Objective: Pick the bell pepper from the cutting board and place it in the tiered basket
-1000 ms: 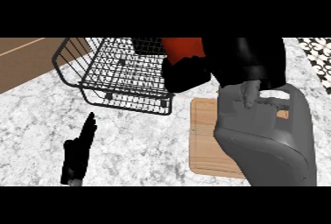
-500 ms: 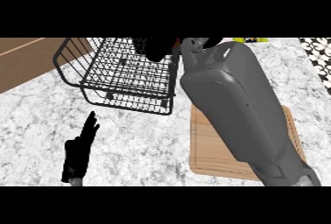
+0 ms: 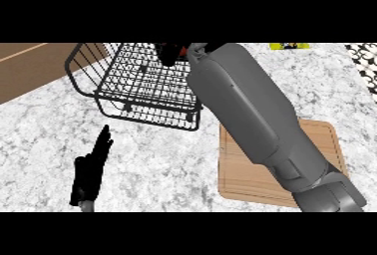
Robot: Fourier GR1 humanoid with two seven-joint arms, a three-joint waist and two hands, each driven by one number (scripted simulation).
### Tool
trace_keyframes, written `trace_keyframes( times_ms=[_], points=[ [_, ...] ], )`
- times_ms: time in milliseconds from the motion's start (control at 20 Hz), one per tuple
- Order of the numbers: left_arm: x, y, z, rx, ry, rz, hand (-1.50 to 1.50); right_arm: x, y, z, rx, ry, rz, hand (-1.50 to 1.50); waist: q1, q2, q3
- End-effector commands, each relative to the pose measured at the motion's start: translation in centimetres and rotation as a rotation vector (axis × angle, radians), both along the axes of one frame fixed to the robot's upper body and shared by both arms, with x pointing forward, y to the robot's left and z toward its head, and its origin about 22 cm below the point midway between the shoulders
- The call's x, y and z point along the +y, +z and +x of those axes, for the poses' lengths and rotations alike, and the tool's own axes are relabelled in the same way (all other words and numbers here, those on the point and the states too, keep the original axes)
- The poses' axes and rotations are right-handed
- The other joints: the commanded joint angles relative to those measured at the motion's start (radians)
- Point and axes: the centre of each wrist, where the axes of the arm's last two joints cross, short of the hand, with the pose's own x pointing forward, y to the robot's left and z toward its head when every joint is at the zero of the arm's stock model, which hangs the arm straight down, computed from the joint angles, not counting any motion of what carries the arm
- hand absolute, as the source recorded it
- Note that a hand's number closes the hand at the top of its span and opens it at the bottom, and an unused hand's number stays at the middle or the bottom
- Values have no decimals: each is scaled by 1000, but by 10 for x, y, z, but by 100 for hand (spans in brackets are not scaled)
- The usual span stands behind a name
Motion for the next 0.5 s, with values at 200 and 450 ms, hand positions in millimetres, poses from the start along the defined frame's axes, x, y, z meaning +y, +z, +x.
trace_keyframes(
  times_ms=[200, 450],
  points=[
    [-2, -2, -17, 13, -6, -11, 0, -7, -48, 18, 47, -28, 122, 150, 10, -1, 0],
    [-10, 4, -3, -5, -56, 14, 0, -17, -49, 28, 136, -35, 384, -150, 39, 9, 0]
  ],
)
